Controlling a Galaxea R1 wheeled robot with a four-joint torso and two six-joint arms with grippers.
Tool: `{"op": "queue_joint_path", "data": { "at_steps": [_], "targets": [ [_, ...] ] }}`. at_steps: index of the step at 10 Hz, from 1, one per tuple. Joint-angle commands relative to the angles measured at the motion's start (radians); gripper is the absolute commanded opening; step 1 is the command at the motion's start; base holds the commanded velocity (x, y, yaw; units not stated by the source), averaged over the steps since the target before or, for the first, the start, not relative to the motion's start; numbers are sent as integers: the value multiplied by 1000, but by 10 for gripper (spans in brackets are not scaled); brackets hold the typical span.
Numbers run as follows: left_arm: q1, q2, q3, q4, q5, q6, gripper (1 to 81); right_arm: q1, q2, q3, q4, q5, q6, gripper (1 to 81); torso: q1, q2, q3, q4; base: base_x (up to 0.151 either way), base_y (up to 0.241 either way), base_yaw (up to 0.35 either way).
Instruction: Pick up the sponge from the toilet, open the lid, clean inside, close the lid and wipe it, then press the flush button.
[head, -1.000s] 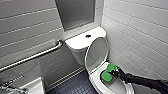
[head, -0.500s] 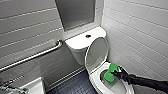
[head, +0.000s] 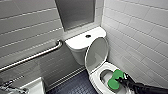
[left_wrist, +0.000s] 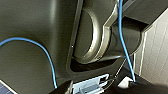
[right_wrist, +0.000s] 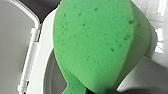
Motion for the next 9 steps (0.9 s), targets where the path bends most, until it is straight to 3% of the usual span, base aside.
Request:
{"op": "queue_joint_path", "data": {
  "at_steps": [1,6,9],
  "targets": [
    [40,-6,13,15,11,1,811,34,-124,116,-3,39,47,10,0,0,0,0,0,0,0],
    [40,0,13,17,11,6,811,-47,-259,281,-3,105,52,10,0,0,0,0,0,0,0],
    [40,3,13,17,11,6,811,-157,-294,373,-5,156,58,10,0,0,0,0,0,0,0]
  ]
}}
